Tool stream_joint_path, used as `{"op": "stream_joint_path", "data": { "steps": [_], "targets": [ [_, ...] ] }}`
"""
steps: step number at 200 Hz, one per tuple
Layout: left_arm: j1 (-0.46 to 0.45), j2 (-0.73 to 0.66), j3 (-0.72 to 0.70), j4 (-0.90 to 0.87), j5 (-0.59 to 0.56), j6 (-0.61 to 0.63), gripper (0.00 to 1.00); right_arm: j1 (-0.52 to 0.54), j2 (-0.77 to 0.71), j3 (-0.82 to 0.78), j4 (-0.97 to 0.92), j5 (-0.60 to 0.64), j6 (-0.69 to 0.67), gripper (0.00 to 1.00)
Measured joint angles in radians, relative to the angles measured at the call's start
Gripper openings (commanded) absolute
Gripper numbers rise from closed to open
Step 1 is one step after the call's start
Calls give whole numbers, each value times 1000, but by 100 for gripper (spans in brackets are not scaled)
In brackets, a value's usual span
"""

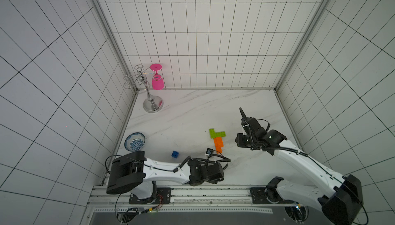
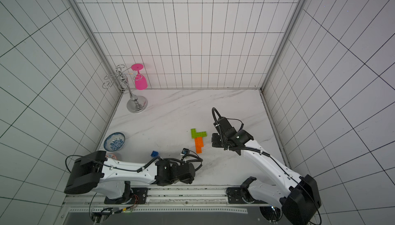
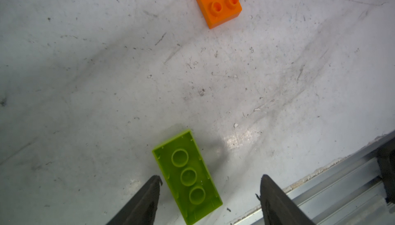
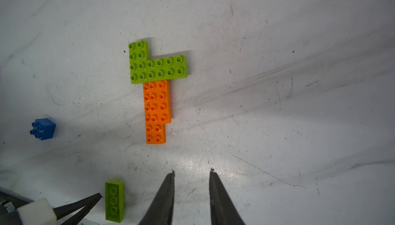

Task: Assemble a small pinwheel with lego
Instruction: Pick up the lego brick from the center of the board.

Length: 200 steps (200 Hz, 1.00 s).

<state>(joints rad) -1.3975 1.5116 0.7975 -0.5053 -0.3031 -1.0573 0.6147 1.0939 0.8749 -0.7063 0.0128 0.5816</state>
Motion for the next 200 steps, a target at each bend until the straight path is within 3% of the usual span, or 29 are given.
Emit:
{"op": "stream_joint_path", "data": {
  "steps": [39,97,135,170,200],
  "targets": [
    [-27,72,28,-96,-19,-72,68,-5,-33,-20,2,-14,-6,30],
    [-35,134,76,-158,-45,-105,43,-6,-41,-25,1,-23,-18,29],
    [-35,124,69,-168,-45,-116,34,-6,-49,-27,5,-22,-21,28],
    [-12,-7,17,-163,-52,-79,29,-6,-94,-58,50,-36,-27,29],
    [126,-282,-79,-58,-36,46,29,-10,-145,-95,133,-124,-32,36]
  ]
}}
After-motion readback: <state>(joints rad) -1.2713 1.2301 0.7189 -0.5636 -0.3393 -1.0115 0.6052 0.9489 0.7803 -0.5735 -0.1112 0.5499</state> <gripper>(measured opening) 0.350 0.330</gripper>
